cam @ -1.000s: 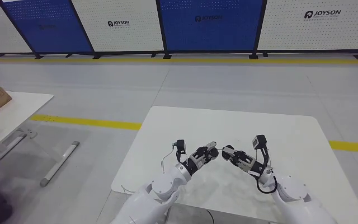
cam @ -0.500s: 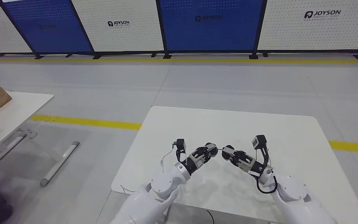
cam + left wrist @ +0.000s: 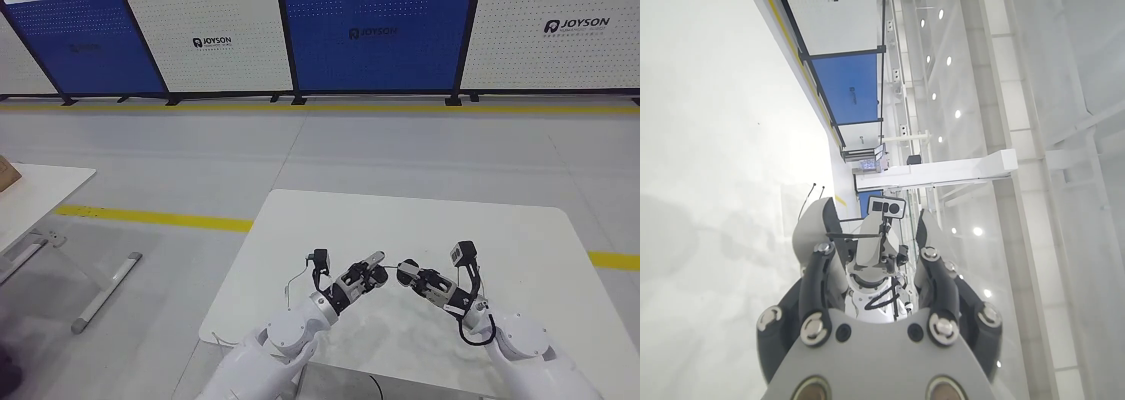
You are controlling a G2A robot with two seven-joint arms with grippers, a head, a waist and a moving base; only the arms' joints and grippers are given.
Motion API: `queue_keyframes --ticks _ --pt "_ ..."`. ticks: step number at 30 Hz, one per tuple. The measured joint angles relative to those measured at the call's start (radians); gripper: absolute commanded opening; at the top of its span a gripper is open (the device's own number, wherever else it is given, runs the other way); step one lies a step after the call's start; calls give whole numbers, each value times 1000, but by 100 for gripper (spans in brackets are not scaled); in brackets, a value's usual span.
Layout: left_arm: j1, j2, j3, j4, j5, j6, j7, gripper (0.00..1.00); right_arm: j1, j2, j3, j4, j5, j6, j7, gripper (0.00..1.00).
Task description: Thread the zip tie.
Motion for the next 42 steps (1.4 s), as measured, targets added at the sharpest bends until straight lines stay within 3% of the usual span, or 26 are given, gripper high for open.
queue_keyframes --ticks 17,18,19,21,26,34,42 --pt "6 -2 3 0 23 -14 11 0 0 0 0 0 0 0 0 0" --pt "7 -2 3 -1 24 -14 12 5 0 0 0 0 0 0 0 0" --pt "9 -2 3 -2 25 -15 12 29 0 0 0 0 0 0 0 0" --pt "13 -2 2 -7 27 -18 10 36 0 0 0 0 0 0 0 0" --pt "23 0 0 -16 34 -26 1 31 0 0 0 0 0 0 0 0" --pt "28 0 -2 -20 44 -31 2 0 0 0 0 0 0 0 0 0" --pt "30 0 -2 -21 50 -37 9 0 0 0 0 0 0 0 0 0"
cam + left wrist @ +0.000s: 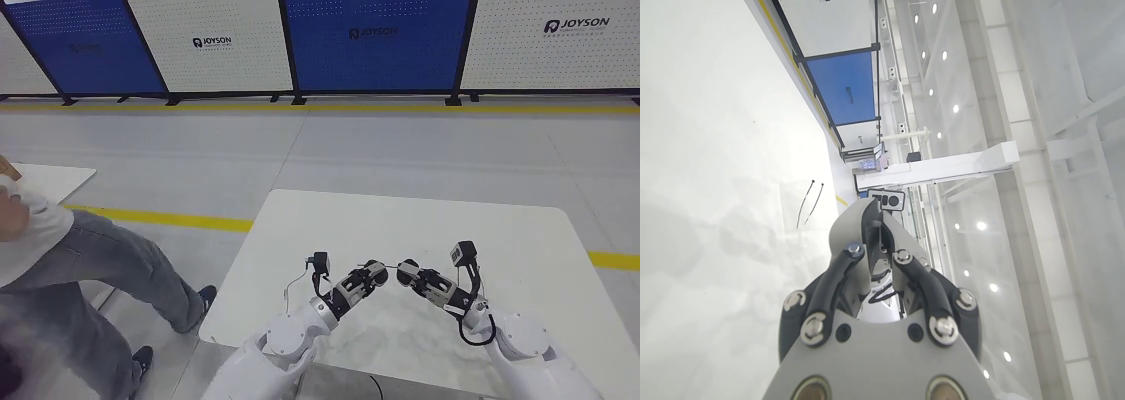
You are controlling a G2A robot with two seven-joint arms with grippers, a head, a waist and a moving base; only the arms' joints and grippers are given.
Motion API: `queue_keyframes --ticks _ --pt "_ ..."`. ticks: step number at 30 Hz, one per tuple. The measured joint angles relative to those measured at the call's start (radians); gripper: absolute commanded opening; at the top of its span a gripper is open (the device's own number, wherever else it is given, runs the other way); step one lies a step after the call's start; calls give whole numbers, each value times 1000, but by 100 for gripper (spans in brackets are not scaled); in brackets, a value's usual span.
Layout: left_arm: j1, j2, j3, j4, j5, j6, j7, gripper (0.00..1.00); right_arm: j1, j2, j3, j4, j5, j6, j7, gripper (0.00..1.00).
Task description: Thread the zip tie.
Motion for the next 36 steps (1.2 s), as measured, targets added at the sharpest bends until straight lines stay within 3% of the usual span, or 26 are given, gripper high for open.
queue_keyframes --ticks 9,10,11,22,26,29,31,36 --pt "-1 -1 1 1 5 -1 0 0 -1 0 0 -2 -1 1 -2 0" --pt "-2 -1 2 2 6 -1 0 0 -5 0 0 -8 -4 7 -8 40" --pt "-2 -1 2 2 7 0 1 0 -8 0 2 -15 -7 13 -11 100" --pt "1 1 -20 -3 11 12 18 0 -50 14 81 -58 8 45 12 100" --pt "36 17 -76 -28 28 18 -18 0 -84 24 132 -79 46 45 36 100" --pt "85 34 -142 -50 56 15 -46 0 -106 31 166 -91 66 44 52 100" --pt "118 45 -181 -61 81 35 -67 0 -108 31 170 -92 68 45 53 100" --pt "127 49 -192 -65 89 53 -74 0 -108 31 168 -92 67 45 53 100"
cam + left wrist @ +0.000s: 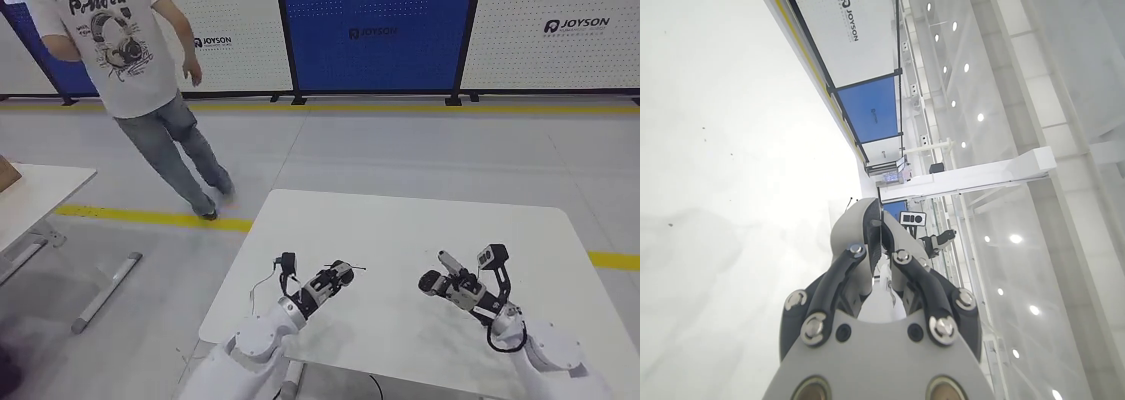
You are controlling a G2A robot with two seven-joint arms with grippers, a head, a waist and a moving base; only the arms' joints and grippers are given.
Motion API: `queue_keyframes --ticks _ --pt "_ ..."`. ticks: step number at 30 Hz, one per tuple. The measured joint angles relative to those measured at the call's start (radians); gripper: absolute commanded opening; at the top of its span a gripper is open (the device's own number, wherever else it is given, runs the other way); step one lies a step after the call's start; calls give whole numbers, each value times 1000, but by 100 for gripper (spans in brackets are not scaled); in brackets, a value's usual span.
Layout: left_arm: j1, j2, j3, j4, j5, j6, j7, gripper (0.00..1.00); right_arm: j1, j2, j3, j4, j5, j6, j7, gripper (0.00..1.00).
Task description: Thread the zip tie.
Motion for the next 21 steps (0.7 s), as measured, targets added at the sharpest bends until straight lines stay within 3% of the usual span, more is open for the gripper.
queue_keyframes --ticks 7,11,15,21 --pt "-3 0 0 -2 1 -1 7 0 0 0 0 0 0 0 0 100" --pt "11 4 -20 -44 1 -45 -1 0 0 0 0 0 0 0 0 100" --pt "63 14 -77 -144 -22 -91 -25 0 0 0 0 0 0 0 0 100" --pt "191 34 -177 -351 -80 -164 -130 0 0 0 0 0 0 0 0 100"
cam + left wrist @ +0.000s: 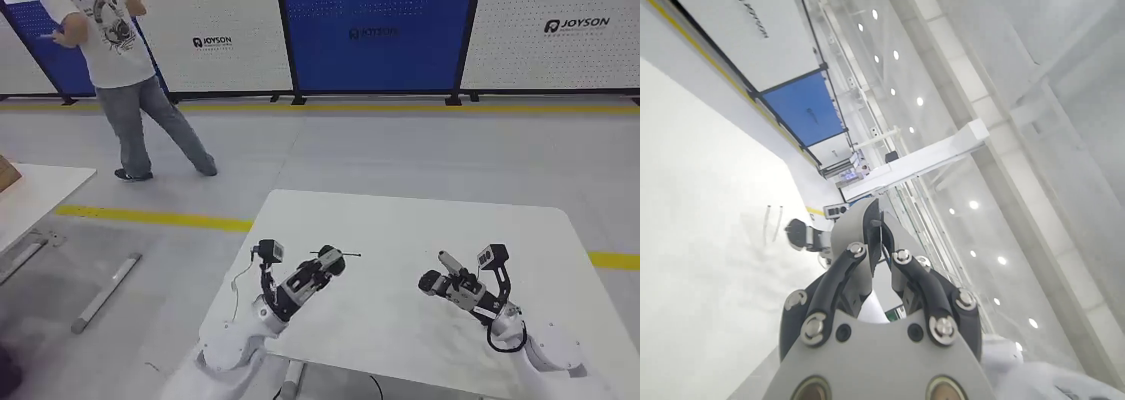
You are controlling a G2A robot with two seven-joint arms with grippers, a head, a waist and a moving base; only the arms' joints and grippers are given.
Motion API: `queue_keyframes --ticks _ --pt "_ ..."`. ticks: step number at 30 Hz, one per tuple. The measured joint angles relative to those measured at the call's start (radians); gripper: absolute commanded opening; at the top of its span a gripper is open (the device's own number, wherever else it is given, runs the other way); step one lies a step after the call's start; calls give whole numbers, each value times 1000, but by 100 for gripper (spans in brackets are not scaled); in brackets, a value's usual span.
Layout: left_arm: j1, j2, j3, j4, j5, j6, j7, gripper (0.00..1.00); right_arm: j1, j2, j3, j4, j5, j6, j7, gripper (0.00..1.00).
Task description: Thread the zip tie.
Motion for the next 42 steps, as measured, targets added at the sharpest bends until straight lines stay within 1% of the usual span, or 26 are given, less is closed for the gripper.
queue_keyframes --ticks 1,4,7,11,15,18,21,26,29,31,33,37,39,40,42 --pt "27 3 -17 -41 -26 -1 -35 0 0 0 0 0 0 0 0 100" --pt "81 8 -65 -125 -79 0 -102 0 0 0 0 0 0 0 0 100" --pt "116 6 -96 -171 -108 0 -129 0 0 0 0 0 0 0 0 100" --pt "132 0 -109 -189 -107 0 -133 0 0 0 0 0 0 0 0 100" --pt "133 -7 -106 -183 -85 0 -132 0 0 0 0 0 0 0 0 100" --pt "128 -11 -90 -150 -38 0 -111 0 0 0 0 0 0 0 0 100" --pt "103 -13 -60 -94 13 13 -86 0 0 0 0 0 0 0 0 100" --pt "34 -17 11 19 109 82 -41 0 0 0 0 0 0 0 0 100" --pt "-8 -19 53 83 133 129 -42 0 0 0 0 0 0 0 0 100" --pt "-30 -20 74 120 147 143 -43 0 0 0 0 0 0 0 0 100" --pt "-45 -21 89 150 156 151 -39 0 0 0 0 0 0 0 0 100" --pt "-81 -24 122 219 176 170 -15 0 0 0 0 0 0 0 0 100" --pt "-95 -26 133 235 172 171 -9 0 0 0 0 0 0 0 0 100" --pt "-100 -26 136 236 168 165 -8 0 0 0 0 0 0 0 0 100" --pt "-100 -26 136 225 160 149 -5 0 0 0 0 0 0 0 0 100"
